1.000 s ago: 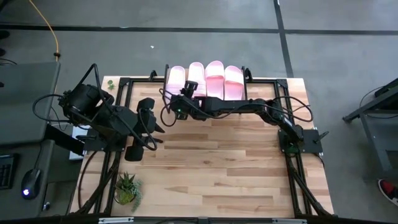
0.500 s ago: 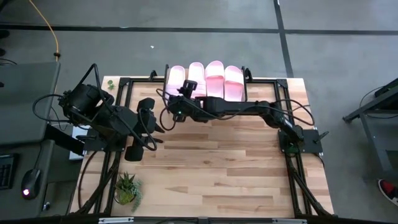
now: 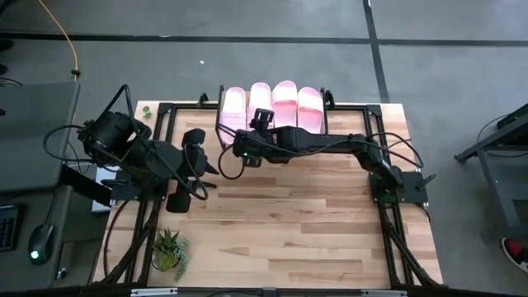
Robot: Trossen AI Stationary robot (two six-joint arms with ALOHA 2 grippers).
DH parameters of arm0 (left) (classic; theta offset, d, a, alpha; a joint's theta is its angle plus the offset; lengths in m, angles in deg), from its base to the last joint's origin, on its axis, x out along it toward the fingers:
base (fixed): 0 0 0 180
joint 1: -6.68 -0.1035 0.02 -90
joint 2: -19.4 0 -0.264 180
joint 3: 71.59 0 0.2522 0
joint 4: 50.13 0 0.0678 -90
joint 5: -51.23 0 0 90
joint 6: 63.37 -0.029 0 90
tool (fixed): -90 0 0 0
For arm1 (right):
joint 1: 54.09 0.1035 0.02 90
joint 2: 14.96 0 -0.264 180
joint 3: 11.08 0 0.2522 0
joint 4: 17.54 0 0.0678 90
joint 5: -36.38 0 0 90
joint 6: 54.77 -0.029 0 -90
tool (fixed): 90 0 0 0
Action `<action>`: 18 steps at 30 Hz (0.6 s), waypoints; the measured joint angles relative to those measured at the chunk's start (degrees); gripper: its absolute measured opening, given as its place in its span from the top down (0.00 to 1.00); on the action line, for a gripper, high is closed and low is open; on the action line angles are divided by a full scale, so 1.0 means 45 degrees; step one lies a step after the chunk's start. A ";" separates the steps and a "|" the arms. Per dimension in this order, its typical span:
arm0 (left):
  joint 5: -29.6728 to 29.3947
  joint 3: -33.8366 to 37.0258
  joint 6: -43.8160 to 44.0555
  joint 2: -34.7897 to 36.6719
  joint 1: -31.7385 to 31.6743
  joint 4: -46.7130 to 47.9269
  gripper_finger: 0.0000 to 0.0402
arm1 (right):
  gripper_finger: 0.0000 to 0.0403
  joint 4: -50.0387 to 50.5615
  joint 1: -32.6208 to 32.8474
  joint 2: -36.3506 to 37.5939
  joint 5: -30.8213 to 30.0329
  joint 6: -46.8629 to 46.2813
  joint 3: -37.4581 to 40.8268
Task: Pick and place slides into the shelf
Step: Return to Home Position
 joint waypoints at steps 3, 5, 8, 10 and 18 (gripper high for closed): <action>-0.0062 0.0004 -0.0077 0.0024 -0.0005 0.0005 0.69 | 0.51 0.0604 0.0005 0.0122 0.0282 -0.0398 0.0000; -0.0063 0.0005 -0.0097 0.0087 0.0000 0.0000 0.68 | 0.51 0.0771 0.0005 0.0199 0.0495 -0.0634 0.0000; -0.0224 0.0005 -0.0147 0.0231 0.0000 0.0000 0.69 | 0.51 0.0853 0.0066 0.0362 0.0856 -0.0679 0.0000; -0.0461 0.0005 -0.0185 0.0380 0.0000 0.0005 0.69 | 0.51 0.0763 0.0165 0.0522 0.0896 -0.0608 0.0000; -0.0631 0.0005 -0.0136 0.1017 0.0000 0.0004 0.68 | 0.51 0.0629 0.0553 0.1441 0.1410 -0.0658 0.0000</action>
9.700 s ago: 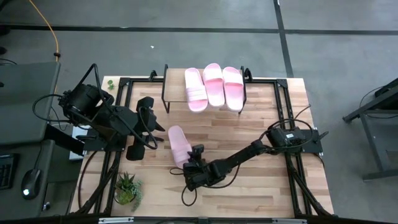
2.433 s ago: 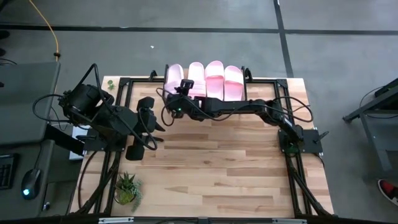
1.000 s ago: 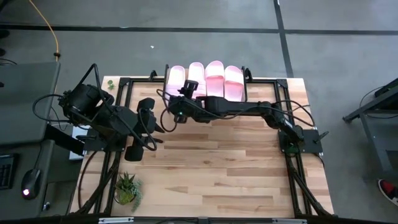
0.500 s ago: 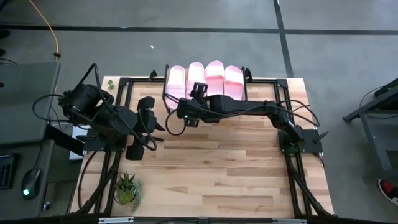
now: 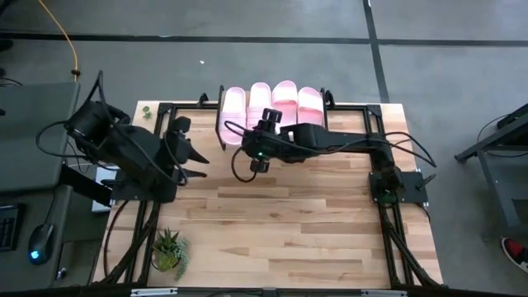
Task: Pick and place slides into the shelf
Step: Return to Home Position
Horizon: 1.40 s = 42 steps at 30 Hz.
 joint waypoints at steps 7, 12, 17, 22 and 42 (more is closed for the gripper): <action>-0.0126 0.0000 0.0093 0.0483 -0.0004 0.0001 0.69 | 0.51 0.0178 0.0448 0.0929 0.0626 -0.0012 0.0000; -0.0126 0.0000 0.0146 0.0697 -0.0001 -0.0003 0.68 | 0.51 0.0538 0.0820 0.1685 0.0813 -0.0188 0.0000; -0.0402 -0.0004 0.0069 0.0843 0.0000 -0.0004 0.69 | 0.51 0.1065 0.1113 0.2520 0.0815 -0.0293 0.0000; -0.0689 0.0000 -0.0259 0.0987 -0.0005 0.0000 0.69 | 0.51 0.1520 0.1264 0.3381 0.1077 -0.0488 0.0000; -0.2346 0.0000 -0.0136 0.2264 -0.0002 0.0001 0.68 | 0.51 0.2063 0.1283 0.6553 0.3329 -0.0759 0.0044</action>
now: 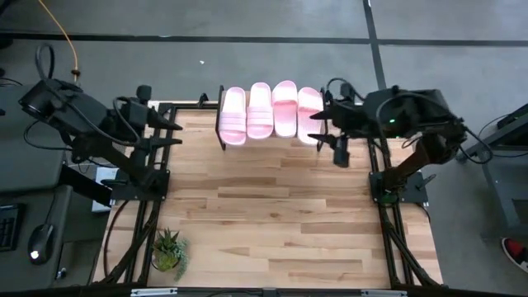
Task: Pick and place slides into the shelf
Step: Return to Home Position
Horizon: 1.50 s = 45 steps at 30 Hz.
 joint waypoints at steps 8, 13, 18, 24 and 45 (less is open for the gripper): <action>0.0000 0.0000 -0.0014 0.0565 0.0002 0.0000 0.68 | 0.51 0.0940 0.0095 0.0636 0.0083 -0.0600 0.0000; 0.0129 0.0590 0.0193 0.1037 0.0000 -0.0036 0.68 | 0.51 0.1646 0.0553 0.0715 0.0079 -0.1205 0.0005; 0.0257 0.3142 0.0580 0.2119 0.0000 -0.0111 0.68 | 0.51 0.1699 0.1246 0.0724 -0.0056 -0.1281 0.0005; 0.0311 0.6992 0.0871 0.4312 0.0002 -0.2451 0.68 | 0.51 0.1762 0.2050 0.0739 -0.0956 -0.1510 0.0005; 0.1299 1.6888 -0.0530 1.0929 -0.0001 -1.0397 0.68 | 0.51 0.3282 0.5437 0.0734 -0.4507 -0.2849 0.0005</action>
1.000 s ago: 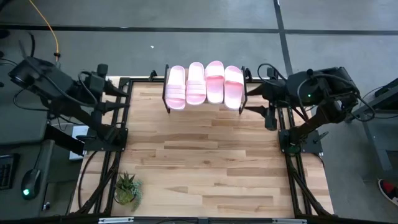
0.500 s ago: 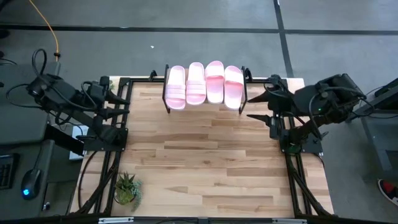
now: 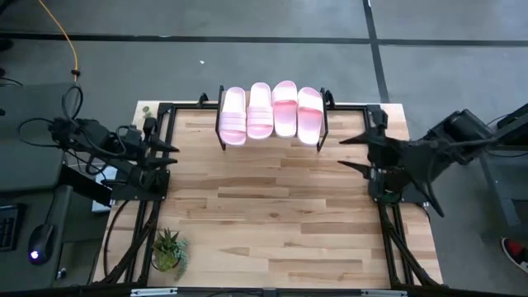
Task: Pick and place slides into the shelf
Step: Return to Home Position
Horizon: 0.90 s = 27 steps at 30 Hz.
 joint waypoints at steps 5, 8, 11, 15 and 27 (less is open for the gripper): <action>0.0002 0.0570 -0.0286 0.0008 0.0002 -0.0855 0.68 | 0.51 -0.0012 0.0771 0.0000 -0.0437 0.0547 0.0000; 0.0002 0.0696 -0.0300 -0.0022 0.0002 -0.0974 0.68 | 0.51 -0.0377 0.0896 0.0027 -0.0460 0.0877 0.0182; -0.0015 0.0932 -0.0502 -0.0029 -0.0002 -0.1034 0.68 | 0.51 -0.1676 0.0814 0.0403 -0.0459 0.1898 0.1477; -0.0041 0.1136 -0.0631 -0.0032 0.0002 -0.1528 0.68 | 0.51 -0.4805 0.0130 0.1556 0.0099 0.3732 0.4219; -0.0188 0.1136 -0.0957 -0.0027 0.0002 -0.1550 0.68 | 0.51 -1.1831 -0.3405 0.7462 0.3719 0.5129 1.2257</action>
